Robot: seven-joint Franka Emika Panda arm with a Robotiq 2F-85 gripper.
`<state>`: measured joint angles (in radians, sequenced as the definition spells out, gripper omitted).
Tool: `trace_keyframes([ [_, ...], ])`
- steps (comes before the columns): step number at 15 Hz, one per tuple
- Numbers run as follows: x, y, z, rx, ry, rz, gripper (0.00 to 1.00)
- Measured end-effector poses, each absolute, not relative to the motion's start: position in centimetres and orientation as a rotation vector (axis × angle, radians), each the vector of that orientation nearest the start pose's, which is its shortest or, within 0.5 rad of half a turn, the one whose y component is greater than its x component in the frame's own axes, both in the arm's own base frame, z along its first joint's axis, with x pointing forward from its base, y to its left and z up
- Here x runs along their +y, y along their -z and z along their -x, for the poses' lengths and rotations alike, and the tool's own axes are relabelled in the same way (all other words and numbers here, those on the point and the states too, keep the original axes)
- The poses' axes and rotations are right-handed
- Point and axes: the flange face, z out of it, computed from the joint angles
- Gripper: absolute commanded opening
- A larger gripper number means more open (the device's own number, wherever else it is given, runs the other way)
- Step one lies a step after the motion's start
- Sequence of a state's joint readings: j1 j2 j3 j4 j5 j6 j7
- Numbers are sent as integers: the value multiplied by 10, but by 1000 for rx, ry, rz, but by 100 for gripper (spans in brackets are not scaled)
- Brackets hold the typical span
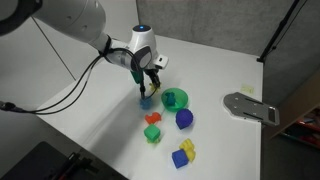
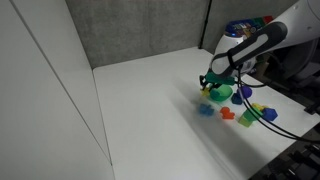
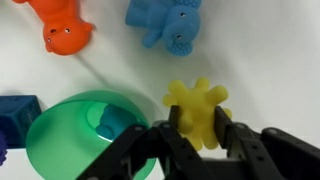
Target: Remove the blue toy from the bowl, then put the yellow toy in the bowl
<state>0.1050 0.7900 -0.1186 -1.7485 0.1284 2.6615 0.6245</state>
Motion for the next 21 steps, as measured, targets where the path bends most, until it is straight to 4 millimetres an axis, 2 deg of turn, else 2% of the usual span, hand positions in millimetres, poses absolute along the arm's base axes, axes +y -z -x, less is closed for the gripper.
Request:
trace_keyframes([
  [3,-18,-167,-677,1103,213,2896,12],
  [5,-34,-183,-683,1141,209,2878,12],
  [9,-82,-193,-690,1242,184,2858,12],
  [10,-93,-192,-691,1267,184,2855,60],
  [12,-113,-186,-693,1308,180,2855,69],
  [16,-131,-175,-697,1344,163,2861,100],
  [21,-128,-183,-697,1278,54,2906,100],
])
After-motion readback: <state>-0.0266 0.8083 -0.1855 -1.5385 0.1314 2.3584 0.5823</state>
